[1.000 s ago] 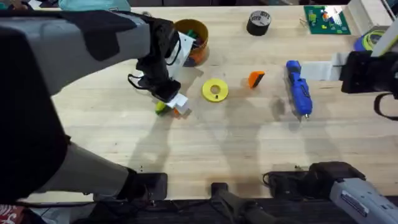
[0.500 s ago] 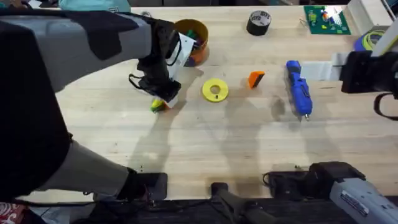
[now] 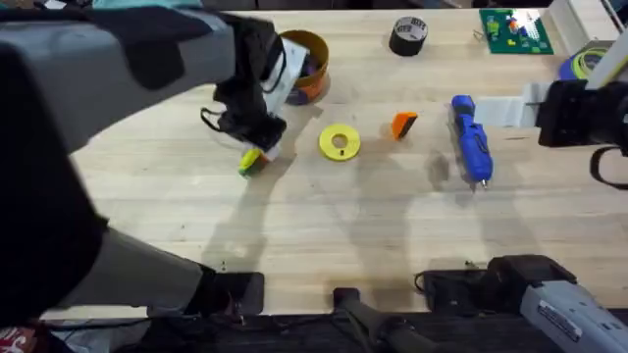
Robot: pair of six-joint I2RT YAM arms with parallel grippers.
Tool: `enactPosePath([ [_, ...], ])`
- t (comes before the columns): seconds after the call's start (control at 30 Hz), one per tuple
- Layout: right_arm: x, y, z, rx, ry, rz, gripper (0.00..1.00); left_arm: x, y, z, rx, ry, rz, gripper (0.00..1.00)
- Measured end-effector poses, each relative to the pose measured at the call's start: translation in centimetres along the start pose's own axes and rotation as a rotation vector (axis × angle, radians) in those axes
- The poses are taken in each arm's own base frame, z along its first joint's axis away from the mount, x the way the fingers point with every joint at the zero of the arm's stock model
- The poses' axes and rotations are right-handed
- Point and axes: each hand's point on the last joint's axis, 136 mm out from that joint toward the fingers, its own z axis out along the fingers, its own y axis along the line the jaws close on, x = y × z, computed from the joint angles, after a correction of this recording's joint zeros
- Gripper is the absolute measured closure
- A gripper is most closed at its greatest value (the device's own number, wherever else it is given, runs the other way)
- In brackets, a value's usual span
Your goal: Pick up the gripper from the table and insert it into the empty holder that is missing its gripper. Then pick up a screw, insert it into the mounting hole, and use the screwdriver to tighten it. Finally, clean up the table by picking up the vegetable and placing it into the bucket.
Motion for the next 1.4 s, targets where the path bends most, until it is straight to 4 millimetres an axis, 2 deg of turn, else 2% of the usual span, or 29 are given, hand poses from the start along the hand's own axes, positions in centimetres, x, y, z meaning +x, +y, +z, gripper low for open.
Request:
enactPosePath([
  [0.17,0.0,0.0,0.0,0.0,0.001,0.0,0.004,-1.4,0.3,-5.5,-0.024,-0.117,-0.019,0.988],
  [0.33,0.0,0.0,0.0,0.0,0.001,0.0,0.004,-1.0,0.2,-11.6,-0.047,-0.228,-0.024,0.988],
  [0.5,0.1,0.0,0.0,0.0,0.003,0.0,0.004,-0.6,0.1,-15.9,-0.07,-0.338,-0.027,0.988],
  [0.67,0.4,0.0,0.0,0.001,0.015,0.0,0.005,0.4,-0.1,-17.9,-0.082,-0.4,-0.03,0.988],
  [0.9,0.5,0.0,0.0,0.001,0.019,0.0,0.004,0.8,-0.1,-18.7,-0.088,-0.431,-0.03,0.985],
  [0.93,0.5,0.0,0.0,0.001,0.019,0.0,0.004,0.8,-0.2,-18.7,-0.089,-0.43,-0.027,0.945],
  [1.07,0.5,0.0,0.0,0.001,0.019,0.001,0.005,0.8,-0.1,-18.7,-0.088,-0.43,-0.033,0.321],
  [1.13,0.5,0.0,0.0,0.001,0.019,0.001,0.005,0.8,-0.1,-18.7,-0.087,-0.43,-0.038,0.059],
  [1.2,0.5,0.0,0.0,0.001,0.019,0.001,0.005,0.8,-0.1,-18.7,-0.089,-0.428,-0.038,0.02],
  [1.4,0.5,0.0,0.0,0.001,0.019,0.001,0.004,0.8,-0.1,-18.7,-0.09,-0.428,-0.038,0.015],
])
